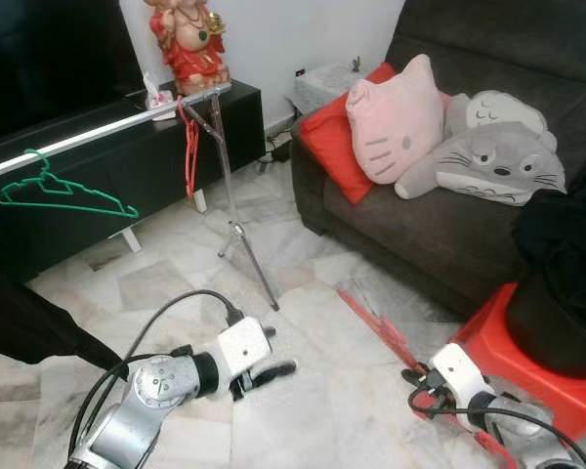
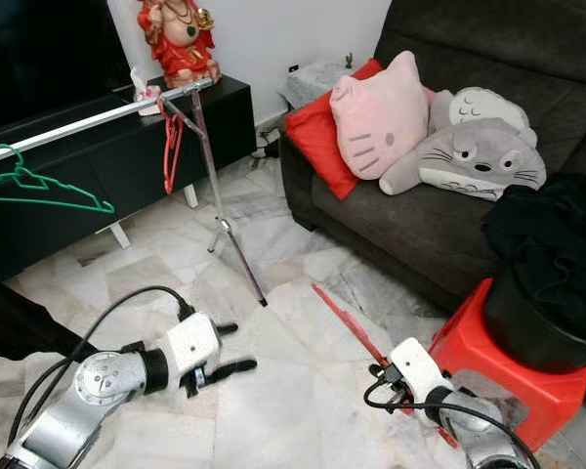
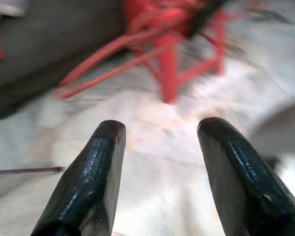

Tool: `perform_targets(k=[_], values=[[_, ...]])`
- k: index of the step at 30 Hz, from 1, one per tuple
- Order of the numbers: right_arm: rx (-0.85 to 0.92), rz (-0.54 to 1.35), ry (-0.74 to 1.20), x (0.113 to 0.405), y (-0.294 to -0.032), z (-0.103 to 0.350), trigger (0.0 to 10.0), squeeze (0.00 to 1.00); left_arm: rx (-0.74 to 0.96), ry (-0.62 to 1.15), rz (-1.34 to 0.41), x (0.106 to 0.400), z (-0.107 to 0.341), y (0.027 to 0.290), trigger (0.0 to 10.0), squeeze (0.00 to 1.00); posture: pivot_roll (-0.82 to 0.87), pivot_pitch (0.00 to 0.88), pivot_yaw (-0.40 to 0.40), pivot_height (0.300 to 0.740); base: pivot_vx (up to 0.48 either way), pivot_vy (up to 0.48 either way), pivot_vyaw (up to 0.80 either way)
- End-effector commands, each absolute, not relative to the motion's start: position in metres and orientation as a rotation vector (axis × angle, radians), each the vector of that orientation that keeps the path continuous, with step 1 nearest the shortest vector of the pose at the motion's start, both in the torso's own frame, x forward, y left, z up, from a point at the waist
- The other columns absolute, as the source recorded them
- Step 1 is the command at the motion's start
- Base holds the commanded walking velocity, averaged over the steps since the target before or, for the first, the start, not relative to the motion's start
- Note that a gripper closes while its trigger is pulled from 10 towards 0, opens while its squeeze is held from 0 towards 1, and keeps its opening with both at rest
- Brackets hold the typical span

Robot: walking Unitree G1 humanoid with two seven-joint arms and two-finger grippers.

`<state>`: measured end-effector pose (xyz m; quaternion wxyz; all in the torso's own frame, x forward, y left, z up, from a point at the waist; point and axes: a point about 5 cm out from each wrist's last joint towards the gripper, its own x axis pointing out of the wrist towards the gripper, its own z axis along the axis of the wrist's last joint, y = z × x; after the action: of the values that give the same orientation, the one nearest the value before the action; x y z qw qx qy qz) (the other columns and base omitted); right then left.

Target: Hang hanger

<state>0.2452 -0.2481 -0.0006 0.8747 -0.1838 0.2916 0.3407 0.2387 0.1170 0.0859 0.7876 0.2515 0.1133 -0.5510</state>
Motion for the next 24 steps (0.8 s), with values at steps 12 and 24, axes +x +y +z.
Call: perform_targets(k=[12, 24], values=[[-0.331, 1.191, 0.563, 0.243, -0.225, 0.026, 10.0, 0.00, 0.464, 0.247, -1.381, 0.241, 0.092, 0.096, 10.0, 0.00, -0.03, 0.000, -0.049, 0.740, 0.000, 0.000, 0.00], [-0.287, 1.322, 0.557, 0.239, -0.208, 0.032, 10.0, 0.00, 0.465, 0.251, -1.432, 0.252, 0.093, 0.085, 10.0, 0.00, -0.04, 0.000, -0.064, 0.740, 0.000, 0.000, 0.00]])
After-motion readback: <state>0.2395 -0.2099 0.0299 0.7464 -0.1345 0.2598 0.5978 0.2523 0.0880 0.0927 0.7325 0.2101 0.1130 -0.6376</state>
